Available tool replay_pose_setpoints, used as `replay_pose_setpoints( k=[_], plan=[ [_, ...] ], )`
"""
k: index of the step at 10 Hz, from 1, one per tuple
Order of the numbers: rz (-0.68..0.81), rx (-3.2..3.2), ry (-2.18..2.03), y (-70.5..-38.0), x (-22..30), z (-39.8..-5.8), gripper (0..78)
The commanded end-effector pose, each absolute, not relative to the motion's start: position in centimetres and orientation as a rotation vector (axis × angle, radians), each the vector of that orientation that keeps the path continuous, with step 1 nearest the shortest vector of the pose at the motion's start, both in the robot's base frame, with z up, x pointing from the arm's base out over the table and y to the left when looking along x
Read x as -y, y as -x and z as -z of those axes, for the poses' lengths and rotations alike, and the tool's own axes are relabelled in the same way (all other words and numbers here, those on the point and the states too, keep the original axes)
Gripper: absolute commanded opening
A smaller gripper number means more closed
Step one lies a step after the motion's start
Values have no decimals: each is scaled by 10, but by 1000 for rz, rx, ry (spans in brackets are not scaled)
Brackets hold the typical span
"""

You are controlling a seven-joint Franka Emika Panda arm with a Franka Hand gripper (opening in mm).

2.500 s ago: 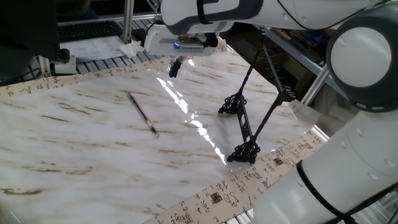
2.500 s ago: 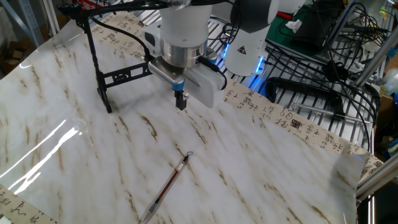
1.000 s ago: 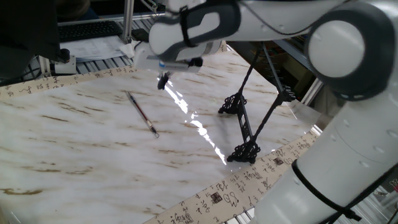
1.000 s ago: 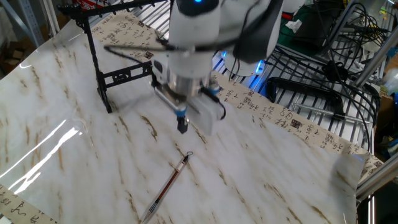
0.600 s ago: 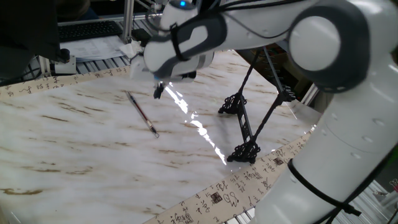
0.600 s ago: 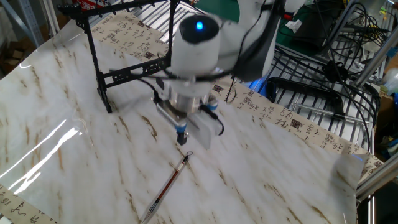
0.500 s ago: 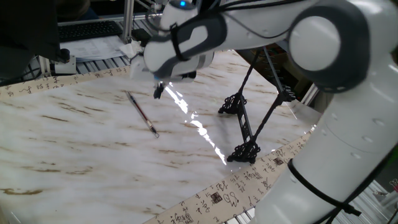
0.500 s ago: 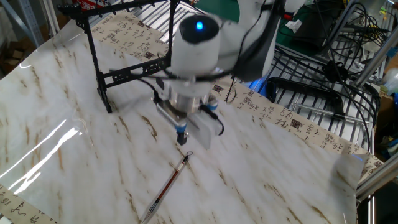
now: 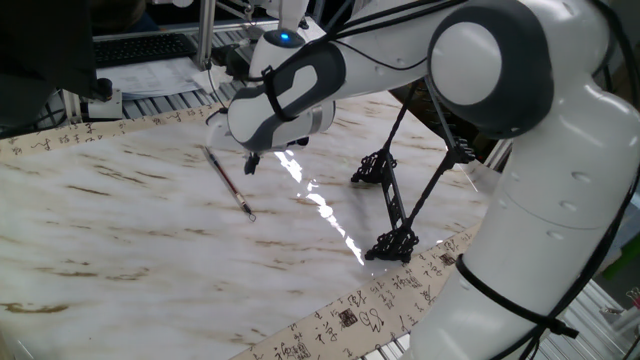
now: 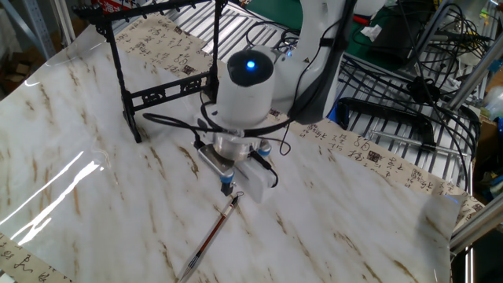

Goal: Place the brush on the pen rack

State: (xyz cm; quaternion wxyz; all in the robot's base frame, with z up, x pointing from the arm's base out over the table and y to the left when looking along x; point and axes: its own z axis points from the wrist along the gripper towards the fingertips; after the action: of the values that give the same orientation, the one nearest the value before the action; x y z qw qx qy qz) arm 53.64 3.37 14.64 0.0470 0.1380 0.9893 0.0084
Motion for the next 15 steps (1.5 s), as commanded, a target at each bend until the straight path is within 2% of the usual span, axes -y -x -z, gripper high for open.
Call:
replay_pose_setpoints(
  k=[1, 15],
  plan=[
    [-21, -3032, -418, -537, -33, -145, 0],
    [-5, -3081, -503, -537, -33, -144, 0]
  ],
)
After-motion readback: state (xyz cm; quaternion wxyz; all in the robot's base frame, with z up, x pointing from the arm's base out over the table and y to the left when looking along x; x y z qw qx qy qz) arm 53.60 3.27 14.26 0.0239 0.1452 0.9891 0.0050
